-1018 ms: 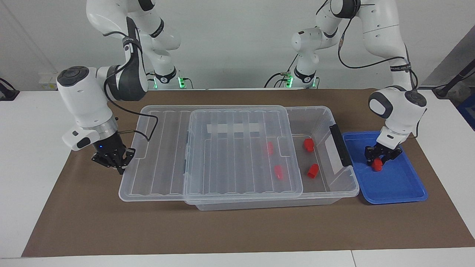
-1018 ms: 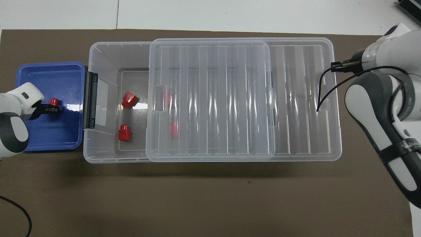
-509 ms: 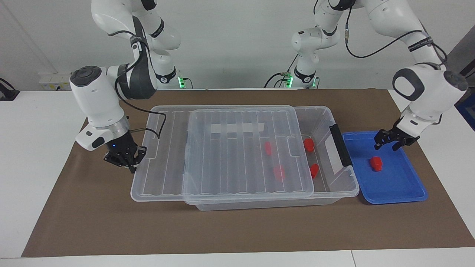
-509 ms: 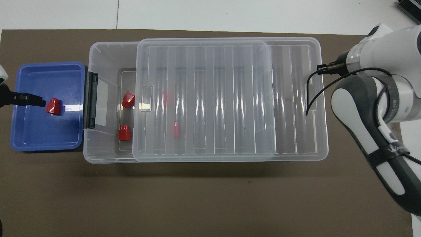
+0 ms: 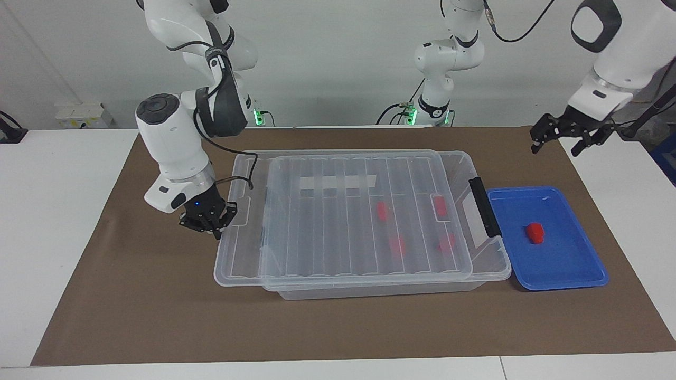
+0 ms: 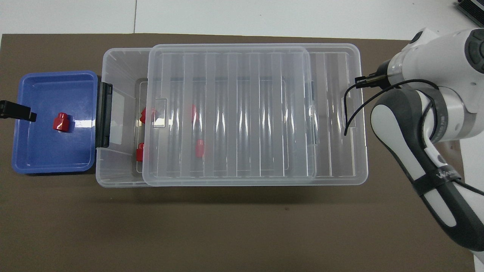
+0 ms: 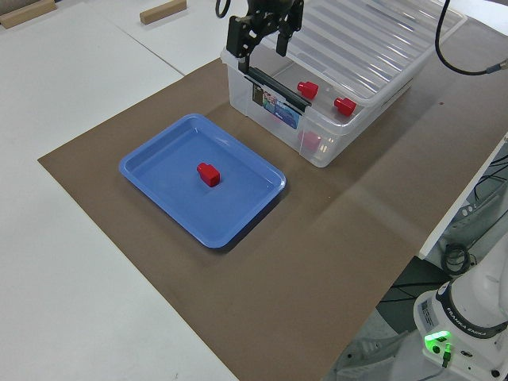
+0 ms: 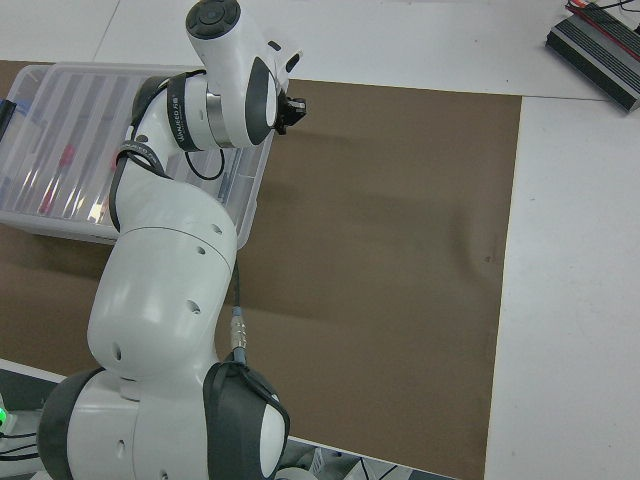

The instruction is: Place red block in blue tray from box

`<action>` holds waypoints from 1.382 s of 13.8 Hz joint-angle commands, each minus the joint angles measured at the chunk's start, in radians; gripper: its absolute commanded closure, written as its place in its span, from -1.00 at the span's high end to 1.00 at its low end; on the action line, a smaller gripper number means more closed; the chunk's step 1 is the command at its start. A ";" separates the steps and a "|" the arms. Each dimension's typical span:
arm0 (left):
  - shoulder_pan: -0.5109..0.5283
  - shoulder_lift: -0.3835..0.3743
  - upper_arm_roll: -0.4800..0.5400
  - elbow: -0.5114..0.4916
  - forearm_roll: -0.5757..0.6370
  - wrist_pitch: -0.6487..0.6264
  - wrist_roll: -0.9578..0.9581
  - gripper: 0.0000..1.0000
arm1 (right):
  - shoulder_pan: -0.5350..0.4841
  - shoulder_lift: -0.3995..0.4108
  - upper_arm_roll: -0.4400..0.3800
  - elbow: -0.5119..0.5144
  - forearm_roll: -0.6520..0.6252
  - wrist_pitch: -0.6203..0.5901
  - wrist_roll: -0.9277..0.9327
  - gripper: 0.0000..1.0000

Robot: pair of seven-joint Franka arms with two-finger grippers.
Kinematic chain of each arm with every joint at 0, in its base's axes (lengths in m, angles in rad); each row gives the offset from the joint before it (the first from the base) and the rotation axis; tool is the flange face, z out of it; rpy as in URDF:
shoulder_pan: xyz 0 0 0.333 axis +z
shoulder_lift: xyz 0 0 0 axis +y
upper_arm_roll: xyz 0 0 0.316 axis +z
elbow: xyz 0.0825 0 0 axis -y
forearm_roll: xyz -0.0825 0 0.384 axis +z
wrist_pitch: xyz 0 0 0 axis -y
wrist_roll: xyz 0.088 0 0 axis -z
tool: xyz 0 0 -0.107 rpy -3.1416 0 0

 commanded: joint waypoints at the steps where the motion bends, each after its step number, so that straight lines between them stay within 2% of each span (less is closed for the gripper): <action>1: -0.031 -0.061 0.003 -0.078 0.023 -0.008 -0.009 1.00 | 0.028 -0.014 0.005 -0.009 0.016 -0.016 0.050 -1.00; 5: -0.075 -0.046 0.018 -0.085 0.023 0.028 -0.015 1.00 | 0.070 -0.018 0.005 -0.012 0.016 -0.016 0.080 -1.00; 8: -0.164 -0.027 0.035 -0.109 0.023 0.018 -0.079 1.00 | 0.079 -0.018 0.005 -0.012 0.016 -0.016 0.100 -1.00; 10: -0.192 -0.012 0.036 -0.065 0.024 -0.040 -0.150 1.00 | 0.082 -0.022 0.005 -0.020 0.016 -0.015 0.119 -1.00; 11: -0.198 -0.001 0.026 -0.024 0.024 -0.063 -0.152 1.00 | 0.088 -0.022 0.005 -0.020 0.016 -0.013 0.120 -1.00; 17: -0.167 -0.029 0.016 -0.042 0.023 -0.045 -0.158 1.00 | 0.094 -0.024 0.005 -0.020 0.016 -0.016 0.120 -1.00; 19: -0.161 -0.017 0.021 -0.042 0.023 -0.030 -0.157 1.00 | 0.100 -0.024 0.005 -0.020 0.016 -0.016 0.120 -1.00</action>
